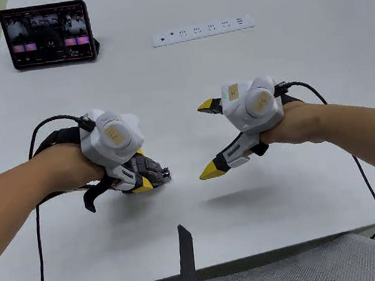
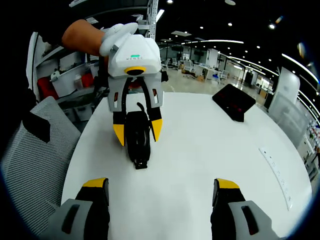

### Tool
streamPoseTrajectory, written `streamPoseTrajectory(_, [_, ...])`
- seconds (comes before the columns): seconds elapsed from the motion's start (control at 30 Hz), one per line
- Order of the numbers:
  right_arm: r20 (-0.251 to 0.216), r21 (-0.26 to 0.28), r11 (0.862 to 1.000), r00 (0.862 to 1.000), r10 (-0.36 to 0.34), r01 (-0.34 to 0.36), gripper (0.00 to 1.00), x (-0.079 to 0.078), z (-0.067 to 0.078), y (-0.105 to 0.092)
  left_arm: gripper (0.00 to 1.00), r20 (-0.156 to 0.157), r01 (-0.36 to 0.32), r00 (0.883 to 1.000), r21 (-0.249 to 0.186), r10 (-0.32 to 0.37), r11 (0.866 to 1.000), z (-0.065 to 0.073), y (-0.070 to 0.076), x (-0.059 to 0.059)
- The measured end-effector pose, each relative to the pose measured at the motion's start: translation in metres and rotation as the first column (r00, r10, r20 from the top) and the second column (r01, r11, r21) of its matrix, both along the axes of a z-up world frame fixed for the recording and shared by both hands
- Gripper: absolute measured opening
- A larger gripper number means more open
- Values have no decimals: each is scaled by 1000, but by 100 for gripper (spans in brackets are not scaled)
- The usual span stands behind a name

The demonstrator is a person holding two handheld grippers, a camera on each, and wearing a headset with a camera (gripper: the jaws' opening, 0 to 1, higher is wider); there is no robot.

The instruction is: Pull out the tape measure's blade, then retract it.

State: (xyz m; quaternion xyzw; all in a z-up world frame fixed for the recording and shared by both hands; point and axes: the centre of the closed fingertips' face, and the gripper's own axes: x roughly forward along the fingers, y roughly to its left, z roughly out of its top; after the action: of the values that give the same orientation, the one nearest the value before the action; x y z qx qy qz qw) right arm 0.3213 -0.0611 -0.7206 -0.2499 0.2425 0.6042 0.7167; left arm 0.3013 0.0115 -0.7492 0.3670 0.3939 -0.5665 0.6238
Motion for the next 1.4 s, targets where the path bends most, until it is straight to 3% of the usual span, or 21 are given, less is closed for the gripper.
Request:
streamPoseTrajectory(0.2, [-17,-4,1000,999,28,-28,77,-6,-10,16,33,1,-14,1000,6,14,1000,0,0,2])
streamPoseTrajectory(0.47, [-44,11,999,998,52,-52,65,-14,-22,39,33,33,-21,999,-13,21,1000,0,1,1])
streamPoseTrajectory(0.6, [-59,17,999,997,49,-48,51,-16,-26,46,33,36,-29,999,-25,30,999,1,1,1])
streamPoseTrajectory(0.77, [-61,-18,998,996,59,-60,46,-18,-36,51,33,38,-28,999,-24,28,999,1,1,1])
streamPoseTrajectory(0.9, [-45,-58,995,995,84,-87,34,-20,-45,51,33,40,-29,999,-26,30,999,1,0,1])
streamPoseTrajectory(1.13, [-45,-79,988,991,126,-129,25,-23,-53,56,33,49,-30,998,-30,31,999,1,0,2])
streamPoseTrajectory(1.23, [-41,-82,985,988,151,-154,15,-25,-54,59,33,48,-29,998,-33,31,999,0,0,2])
streamPoseTrajectory(1.4, [-51,-108,979,985,165,-170,13,-27,-60,62,33,48,-25,998,-34,27,999,-1,1,3])
